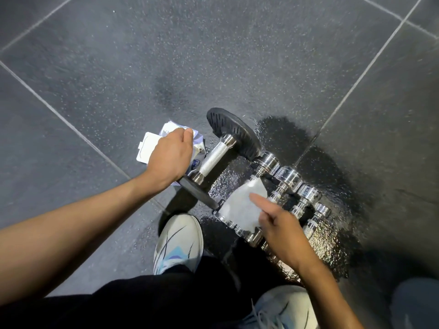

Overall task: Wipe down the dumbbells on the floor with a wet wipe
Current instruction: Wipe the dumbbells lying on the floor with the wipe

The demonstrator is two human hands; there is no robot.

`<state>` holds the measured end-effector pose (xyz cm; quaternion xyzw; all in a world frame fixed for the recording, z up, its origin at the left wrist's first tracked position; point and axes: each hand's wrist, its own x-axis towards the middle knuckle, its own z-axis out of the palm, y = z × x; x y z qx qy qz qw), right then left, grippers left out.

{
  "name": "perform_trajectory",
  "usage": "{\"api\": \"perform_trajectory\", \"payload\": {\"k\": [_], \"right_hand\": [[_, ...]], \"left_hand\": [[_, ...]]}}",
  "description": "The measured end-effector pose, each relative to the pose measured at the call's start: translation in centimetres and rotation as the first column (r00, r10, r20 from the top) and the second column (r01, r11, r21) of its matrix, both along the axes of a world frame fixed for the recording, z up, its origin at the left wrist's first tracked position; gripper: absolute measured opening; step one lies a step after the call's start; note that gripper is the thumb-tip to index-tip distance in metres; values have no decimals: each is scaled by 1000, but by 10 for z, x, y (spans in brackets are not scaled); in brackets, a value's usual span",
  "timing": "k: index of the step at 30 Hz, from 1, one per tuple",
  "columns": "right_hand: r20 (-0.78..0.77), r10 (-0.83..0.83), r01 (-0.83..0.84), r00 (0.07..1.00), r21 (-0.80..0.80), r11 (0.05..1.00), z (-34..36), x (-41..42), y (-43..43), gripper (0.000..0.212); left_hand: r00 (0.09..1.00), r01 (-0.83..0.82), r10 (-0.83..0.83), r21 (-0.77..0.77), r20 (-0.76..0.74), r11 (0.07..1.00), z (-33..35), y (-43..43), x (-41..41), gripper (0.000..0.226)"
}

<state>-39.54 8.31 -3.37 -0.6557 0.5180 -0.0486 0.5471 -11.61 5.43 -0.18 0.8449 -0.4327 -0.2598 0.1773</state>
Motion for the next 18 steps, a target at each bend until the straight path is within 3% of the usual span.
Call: {"api": "perform_trajectory", "payload": {"k": [2, 5, 9, 12, 18], "right_hand": [[-31, -37, 31, 999, -168, 985, -4, 8, -1, 39], [-47, 118, -127, 992, -333, 934, -15, 31, 10, 34], [-203, 253, -321, 946, -490, 810, -43, 49, 26, 49], [-80, 197, -212, 977, -390, 896, -41, 51, 23, 58], [11, -113, 109, 994, -370, 922, -5, 39, 3, 36]], "left_hand": [[1000, 1, -1, 7, 5, 1000, -2, -1, 0, 39], [1000, -29, 29, 10, -3, 1000, -4, -2, 2, 40], [1000, -13, 14, 10, -14, 1000, -2, -3, 3, 41], [1000, -19, 19, -2, -8, 1000, -4, -3, 5, 42], [1000, -3, 3, 1, -1, 1000, -4, -3, 5, 42]]}}
